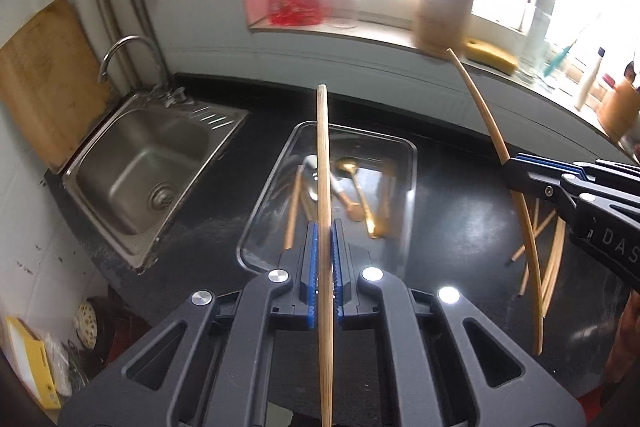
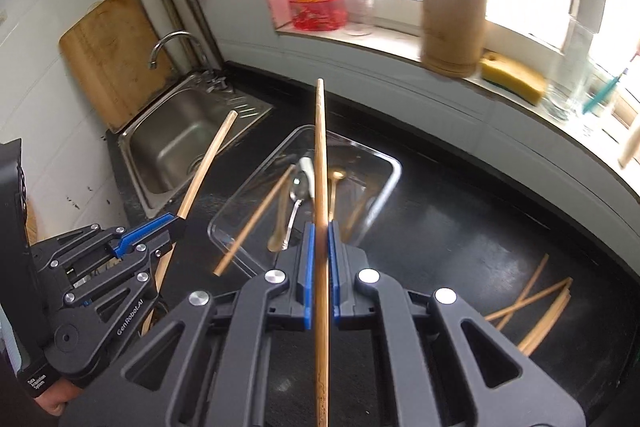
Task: Organize utensils
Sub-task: 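Carry both chopsticks over the clear tray with both tools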
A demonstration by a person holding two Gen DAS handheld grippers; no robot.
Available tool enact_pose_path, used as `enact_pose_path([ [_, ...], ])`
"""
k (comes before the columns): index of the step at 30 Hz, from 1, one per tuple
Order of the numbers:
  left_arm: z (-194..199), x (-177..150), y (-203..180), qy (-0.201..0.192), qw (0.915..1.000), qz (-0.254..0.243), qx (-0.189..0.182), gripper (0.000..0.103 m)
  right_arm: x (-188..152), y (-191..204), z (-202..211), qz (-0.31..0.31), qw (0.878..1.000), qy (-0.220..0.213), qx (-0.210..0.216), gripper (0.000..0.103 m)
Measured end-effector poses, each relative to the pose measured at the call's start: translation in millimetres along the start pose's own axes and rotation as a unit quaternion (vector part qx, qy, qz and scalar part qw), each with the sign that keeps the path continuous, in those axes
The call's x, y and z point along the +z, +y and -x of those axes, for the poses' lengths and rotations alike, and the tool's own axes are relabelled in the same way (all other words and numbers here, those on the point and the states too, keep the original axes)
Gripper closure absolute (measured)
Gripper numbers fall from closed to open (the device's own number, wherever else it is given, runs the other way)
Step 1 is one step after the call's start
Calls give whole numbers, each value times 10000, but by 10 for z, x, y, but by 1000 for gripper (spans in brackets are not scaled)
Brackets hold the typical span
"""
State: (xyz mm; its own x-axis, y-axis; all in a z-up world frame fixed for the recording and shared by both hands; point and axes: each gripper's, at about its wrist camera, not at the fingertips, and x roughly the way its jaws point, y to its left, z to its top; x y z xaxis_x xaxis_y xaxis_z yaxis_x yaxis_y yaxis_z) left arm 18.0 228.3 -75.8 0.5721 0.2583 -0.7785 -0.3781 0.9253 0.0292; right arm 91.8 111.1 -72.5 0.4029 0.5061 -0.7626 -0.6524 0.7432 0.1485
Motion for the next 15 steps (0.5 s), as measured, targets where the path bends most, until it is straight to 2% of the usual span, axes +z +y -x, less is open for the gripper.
enact_pose_path([
  [5, -168, 46, 211, 105, 9997, 193, 100, 97, 177, 173, -285, 101, 9998, 128, 143, 96],
  [15, -612, 161, 253, 324, 9992, 246, -21, 97, 373, 90, -789, 7, 9985, 503, 202, 96],
])
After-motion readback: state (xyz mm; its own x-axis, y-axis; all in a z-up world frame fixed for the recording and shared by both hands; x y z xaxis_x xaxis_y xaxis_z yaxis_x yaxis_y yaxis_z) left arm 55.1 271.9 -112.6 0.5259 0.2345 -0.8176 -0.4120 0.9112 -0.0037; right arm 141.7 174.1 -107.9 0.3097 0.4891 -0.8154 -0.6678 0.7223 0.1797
